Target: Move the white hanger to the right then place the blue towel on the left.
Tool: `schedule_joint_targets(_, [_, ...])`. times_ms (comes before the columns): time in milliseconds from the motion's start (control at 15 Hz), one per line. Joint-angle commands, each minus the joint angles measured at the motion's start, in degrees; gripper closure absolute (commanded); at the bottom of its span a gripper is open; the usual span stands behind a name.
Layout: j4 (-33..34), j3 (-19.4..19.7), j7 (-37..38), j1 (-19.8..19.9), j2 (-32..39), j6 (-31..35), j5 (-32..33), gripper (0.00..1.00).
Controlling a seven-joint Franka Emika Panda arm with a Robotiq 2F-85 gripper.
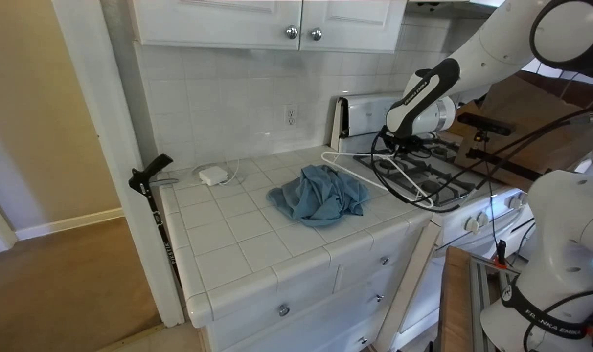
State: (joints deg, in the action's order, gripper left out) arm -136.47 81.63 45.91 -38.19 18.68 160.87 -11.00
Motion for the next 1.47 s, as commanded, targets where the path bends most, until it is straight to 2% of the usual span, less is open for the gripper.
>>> schedule_joint_targets(0, [-0.76, 3.85, 9.19, -3.75, 7.09, -4.72, -1.82, 0.98])
schedule_joint_targets(467, [0.88, 1.26, 24.91, -1.32, 13.84, -15.53, 0.35, 0.98])
schedule_joint_targets(667, [2.36, -1.21, 28.87, 0.46, 14.63, -16.94, 0.98, 0.98])
schedule_joint_targets(867, [4.72, -4.45, 31.80, 3.24, 14.72, -16.36, 1.63, 0.98])
schedule_joint_targets(1400, [12.13, -17.63, 38.83, 14.47, 14.78, -18.31, 5.80, 0.98])
